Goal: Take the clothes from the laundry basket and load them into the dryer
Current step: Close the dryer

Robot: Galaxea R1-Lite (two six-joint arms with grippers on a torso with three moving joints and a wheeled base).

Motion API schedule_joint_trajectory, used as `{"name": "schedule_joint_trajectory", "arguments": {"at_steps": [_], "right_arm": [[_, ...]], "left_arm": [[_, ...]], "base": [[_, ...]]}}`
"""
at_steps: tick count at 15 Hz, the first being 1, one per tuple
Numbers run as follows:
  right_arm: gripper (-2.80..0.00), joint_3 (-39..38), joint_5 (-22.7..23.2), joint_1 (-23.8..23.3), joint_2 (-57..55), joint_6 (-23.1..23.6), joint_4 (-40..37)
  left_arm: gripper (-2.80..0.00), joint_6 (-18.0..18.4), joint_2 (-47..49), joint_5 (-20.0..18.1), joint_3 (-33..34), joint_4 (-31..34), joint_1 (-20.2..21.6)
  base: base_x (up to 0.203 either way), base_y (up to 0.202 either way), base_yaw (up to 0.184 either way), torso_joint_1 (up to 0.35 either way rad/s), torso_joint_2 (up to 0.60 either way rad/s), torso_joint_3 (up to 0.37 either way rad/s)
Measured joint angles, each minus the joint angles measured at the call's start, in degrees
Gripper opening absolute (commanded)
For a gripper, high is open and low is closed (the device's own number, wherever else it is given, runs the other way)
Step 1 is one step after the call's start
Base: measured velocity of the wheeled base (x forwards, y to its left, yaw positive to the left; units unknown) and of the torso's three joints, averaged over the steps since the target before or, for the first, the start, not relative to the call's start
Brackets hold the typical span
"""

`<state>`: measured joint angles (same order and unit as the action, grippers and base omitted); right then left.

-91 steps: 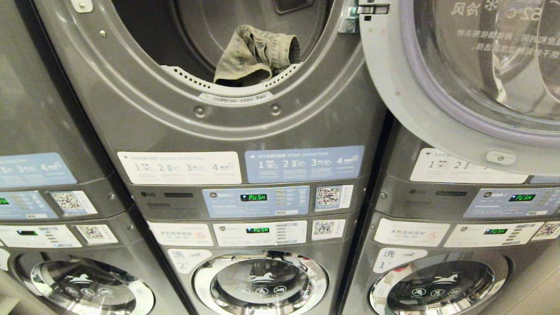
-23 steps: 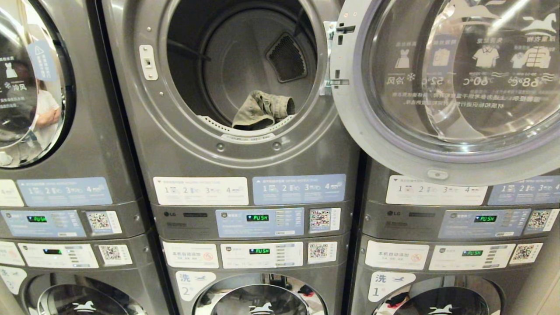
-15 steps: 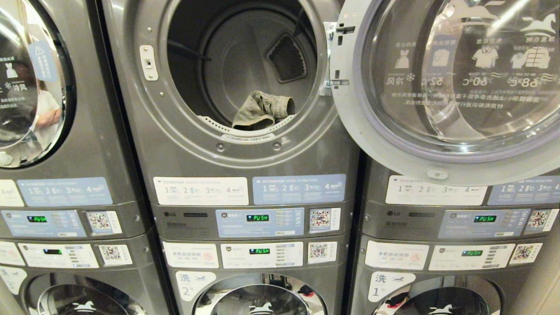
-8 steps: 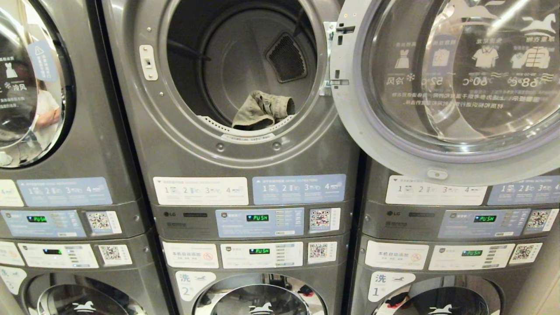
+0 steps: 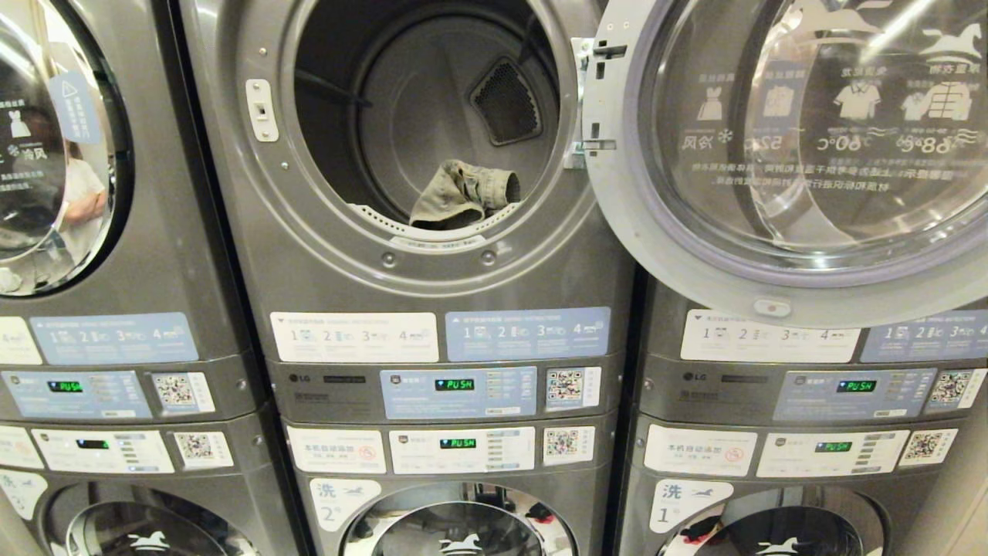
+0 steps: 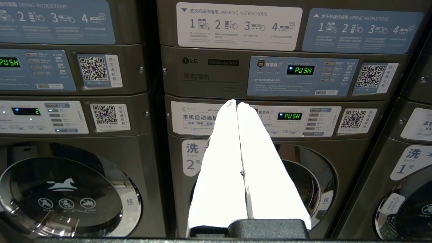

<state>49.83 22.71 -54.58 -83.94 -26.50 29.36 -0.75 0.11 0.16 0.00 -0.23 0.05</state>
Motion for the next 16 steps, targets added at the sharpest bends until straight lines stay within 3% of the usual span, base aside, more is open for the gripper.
{"name": "schedule_joint_trajectory", "arguments": {"at_steps": [3, 5, 12, 16], "right_arm": [[-2.8, 0.6, 10.6, 0.5, -4.4, 2.2, 5.4], [-2.8, -0.3, 14.6, 1.2, -5.6, 4.4, 6.6], [-2.8, -1.3, 14.8, 8.8, -5.4, 4.5, 6.7], [-2.8, -4.8, 16.6, 10.3, -2.4, 4.2, 6.7]], "left_arm": [[-2.8, 0.0, 0.0, 0.0, 0.0, 0.0, 0.0], [-2.8, 0.0, 0.0, 0.0, 0.0, 0.0, 0.0], [-2.8, 0.0, 0.0, 0.0, 0.0, 0.0, 0.0], [-2.8, 0.0, 0.0, 0.0, 0.0, 0.0, 0.0]], "base": [[0.0, 0.0, 0.0, 0.0, 0.0, 0.0], [0.0, 0.0, 0.0, 0.0, 0.0, 0.0], [0.0, 0.0, 0.0, 0.0, 0.0, 0.0], [0.0, 0.0, 0.0, 0.0, 0.0, 0.0]]}}
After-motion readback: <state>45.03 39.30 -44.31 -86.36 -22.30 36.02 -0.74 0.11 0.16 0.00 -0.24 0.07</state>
